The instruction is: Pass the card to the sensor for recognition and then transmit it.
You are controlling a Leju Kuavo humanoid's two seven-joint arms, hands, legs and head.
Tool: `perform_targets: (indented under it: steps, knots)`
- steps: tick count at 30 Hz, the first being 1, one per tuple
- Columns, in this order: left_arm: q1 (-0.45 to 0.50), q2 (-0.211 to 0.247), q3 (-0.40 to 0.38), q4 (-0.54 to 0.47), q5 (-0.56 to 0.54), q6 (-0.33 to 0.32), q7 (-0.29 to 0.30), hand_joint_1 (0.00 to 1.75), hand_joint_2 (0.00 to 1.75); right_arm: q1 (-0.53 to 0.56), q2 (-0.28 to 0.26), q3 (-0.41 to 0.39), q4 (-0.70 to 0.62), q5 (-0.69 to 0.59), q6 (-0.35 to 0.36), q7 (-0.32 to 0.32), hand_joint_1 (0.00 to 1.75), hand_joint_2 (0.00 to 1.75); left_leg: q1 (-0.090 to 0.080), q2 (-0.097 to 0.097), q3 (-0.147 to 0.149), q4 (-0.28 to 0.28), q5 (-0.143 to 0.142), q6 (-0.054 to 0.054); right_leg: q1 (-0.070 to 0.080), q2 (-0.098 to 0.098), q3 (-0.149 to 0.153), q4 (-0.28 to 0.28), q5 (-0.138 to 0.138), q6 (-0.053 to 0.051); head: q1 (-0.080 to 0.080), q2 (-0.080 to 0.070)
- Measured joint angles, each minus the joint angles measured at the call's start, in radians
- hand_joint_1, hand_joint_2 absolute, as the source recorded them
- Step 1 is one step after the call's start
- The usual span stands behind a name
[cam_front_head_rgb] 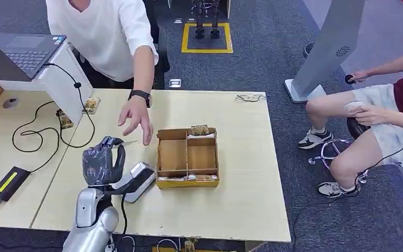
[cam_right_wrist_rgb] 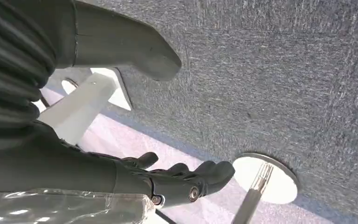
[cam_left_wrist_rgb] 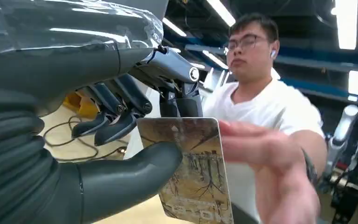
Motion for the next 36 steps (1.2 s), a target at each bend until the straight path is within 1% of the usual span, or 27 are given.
perform_targets:
  steps: [2,6,7,11,14,15,16,17,18,20,21,29,36]
  knots:
    - [-0.002,-0.004,0.008,-0.005,-0.025,0.000,0.018,1.75,1.75,0.000,0.000,0.000,0.000,0.000,0.000,-0.004,0.00,1.75,0.000,0.000,0.000,0.000,0.000,0.000,0.000,0.000,0.000,0.000,0.000,0.000,0.000,0.000]
    - [-0.011,0.009,0.008,-0.002,-0.102,-0.009,0.140,1.75,1.75,0.000,0.000,0.000,0.000,0.000,0.000,-0.004,0.00,1.75,0.000,0.000,0.000,0.000,0.000,0.000,0.000,0.000,0.000,0.000,0.000,0.000,0.000,0.000]
    - [-0.015,0.015,0.005,0.003,-0.110,-0.016,0.162,1.75,1.75,0.000,0.000,0.000,0.000,0.000,0.000,-0.002,0.00,1.75,0.000,0.000,0.000,0.000,0.000,0.000,0.000,0.000,0.000,0.000,0.000,0.000,0.000,0.000]
    - [-0.017,0.034,-0.001,0.020,-0.119,-0.023,0.187,1.75,1.75,0.000,0.000,0.000,0.000,0.000,0.000,0.001,0.00,1.75,0.000,0.000,0.000,0.000,0.000,0.000,0.000,0.000,0.000,0.000,0.000,0.000,0.000,0.000]
    - [-0.018,0.040,-0.005,0.034,-0.103,-0.030,0.188,1.75,1.75,-0.001,0.000,0.000,0.000,0.000,0.000,0.003,0.00,1.75,0.000,0.000,0.000,0.000,0.000,0.000,0.000,0.000,0.000,0.000,0.000,0.000,0.000,0.000]
    - [-0.018,0.042,-0.008,0.038,-0.090,-0.033,0.187,0.19,1.75,-0.001,0.000,0.000,0.000,0.000,0.000,0.003,0.00,1.75,0.000,0.000,0.000,0.000,0.000,0.000,0.000,0.000,0.000,0.000,0.000,0.000,0.000,0.000]
    - [-0.018,0.044,-0.009,0.042,-0.080,-0.033,0.186,0.05,1.75,-0.001,0.000,0.000,0.000,0.000,0.000,0.003,0.00,1.75,0.000,0.000,0.000,0.000,0.000,0.000,0.000,0.000,0.000,0.000,0.000,0.000,0.000,0.000]
    - [-0.018,0.045,-0.010,0.045,-0.074,-0.033,0.185,0.00,1.75,-0.001,0.000,0.000,0.000,0.000,0.000,0.003,0.00,1.75,0.000,0.000,0.000,0.000,0.000,0.000,0.000,0.000,-0.001,0.000,0.000,0.000,0.000,0.000]
    - [-0.018,0.045,-0.012,0.048,-0.069,-0.032,0.185,0.23,1.75,-0.001,0.000,0.000,0.000,0.000,0.000,0.003,0.00,1.75,0.000,0.000,0.000,0.000,0.000,0.000,0.000,0.000,-0.001,0.000,0.000,0.000,0.000,0.000]
    - [-0.018,0.045,-0.016,0.051,-0.063,-0.032,0.181,0.24,1.75,-0.001,0.000,0.000,0.000,0.000,0.000,0.002,0.00,1.75,0.000,0.000,0.000,0.000,0.000,0.000,0.000,0.000,-0.001,0.000,0.000,0.000,0.000,0.000]
    - [-0.019,0.045,-0.020,0.052,-0.058,-0.034,0.180,0.00,1.75,-0.001,0.000,0.000,0.000,0.000,0.000,0.002,0.00,1.75,0.000,0.000,0.000,0.000,0.000,0.000,0.000,0.000,-0.001,0.000,0.000,0.000,0.000,0.000]
    - [-0.018,0.045,-0.030,0.053,-0.043,-0.041,0.179,0.00,1.75,-0.001,0.000,0.000,0.000,0.000,0.000,0.001,0.00,1.75,0.000,0.000,0.000,0.000,0.000,0.000,0.000,0.000,-0.001,0.000,0.000,0.000,0.000,0.000]
    - [-0.018,0.045,-0.031,0.053,-0.018,-0.027,0.148,0.00,1.75,-0.001,0.000,0.000,0.000,0.000,0.000,0.001,0.00,1.75,0.000,0.000,0.000,0.000,0.000,0.000,0.000,0.000,-0.001,0.000,0.000,0.000,0.000,0.000]
